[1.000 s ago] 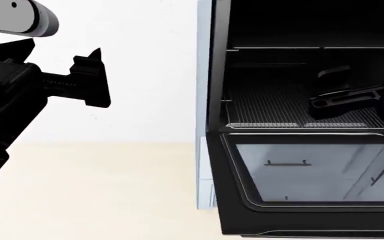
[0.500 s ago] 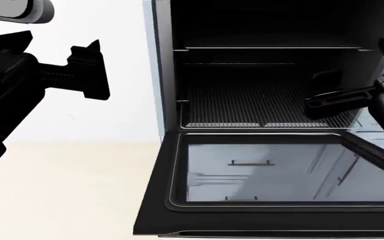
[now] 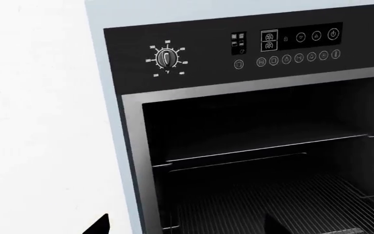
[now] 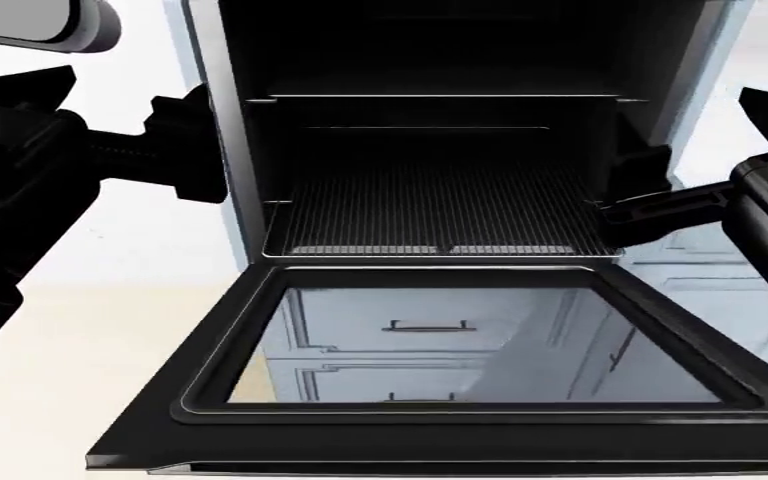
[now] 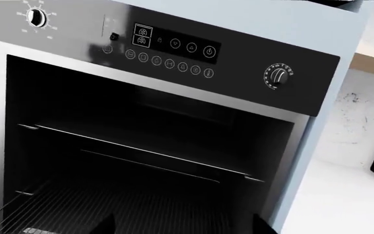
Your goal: Fully slide the bottom oven rack out.
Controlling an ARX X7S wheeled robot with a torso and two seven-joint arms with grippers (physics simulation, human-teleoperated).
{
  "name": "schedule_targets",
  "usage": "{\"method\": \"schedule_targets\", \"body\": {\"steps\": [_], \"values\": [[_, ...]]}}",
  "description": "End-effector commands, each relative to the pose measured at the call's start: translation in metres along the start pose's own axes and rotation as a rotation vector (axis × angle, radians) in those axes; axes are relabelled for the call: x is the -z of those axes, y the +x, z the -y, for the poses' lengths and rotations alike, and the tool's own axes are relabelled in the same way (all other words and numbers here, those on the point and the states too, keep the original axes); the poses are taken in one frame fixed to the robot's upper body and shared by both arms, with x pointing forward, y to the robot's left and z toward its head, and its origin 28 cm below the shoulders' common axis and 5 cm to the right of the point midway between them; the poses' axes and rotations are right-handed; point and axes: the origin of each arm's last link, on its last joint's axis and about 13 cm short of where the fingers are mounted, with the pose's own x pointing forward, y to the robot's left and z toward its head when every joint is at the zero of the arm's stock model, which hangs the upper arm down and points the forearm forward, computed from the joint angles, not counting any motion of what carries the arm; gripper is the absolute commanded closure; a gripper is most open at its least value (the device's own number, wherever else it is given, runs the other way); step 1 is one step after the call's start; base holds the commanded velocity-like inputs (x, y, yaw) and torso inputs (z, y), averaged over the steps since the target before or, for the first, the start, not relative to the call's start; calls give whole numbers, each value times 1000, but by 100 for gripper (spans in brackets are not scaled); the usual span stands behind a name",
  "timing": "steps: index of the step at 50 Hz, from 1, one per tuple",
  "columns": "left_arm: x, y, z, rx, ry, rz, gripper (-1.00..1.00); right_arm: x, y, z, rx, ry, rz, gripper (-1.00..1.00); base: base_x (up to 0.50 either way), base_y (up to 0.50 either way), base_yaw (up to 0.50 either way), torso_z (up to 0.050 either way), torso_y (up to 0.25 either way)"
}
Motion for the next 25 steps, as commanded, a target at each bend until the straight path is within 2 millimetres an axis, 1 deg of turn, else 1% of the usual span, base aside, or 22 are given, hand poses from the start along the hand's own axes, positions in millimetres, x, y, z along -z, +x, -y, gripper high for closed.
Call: {"method": "schedule_targets", "body": {"steps": [1,7,15,19,25], "values": [[2,1,0,3,-5,-7,-100,2,2,-2,-9,-2,-9,-100,-1,-500,0,0,0],[3,0,-1,-2,-7,-11,-100,1,2,-2,-13,-4,-3,-100,-1,-442,0,0,0],[5,0,-1,-6,-7,-12,-100,1,2,-1,-7,3,-2,-100,0,-348,0,0,0],[5,0,-1,-7,-7,-12,-100,2,2,-3,-8,6,-1,-100,143,-68,0,0,0],[4,0,-1,-8,-6,-10,-100,1,2,-5,-24,11,8,-100,428,-1,0,0,0]]}}
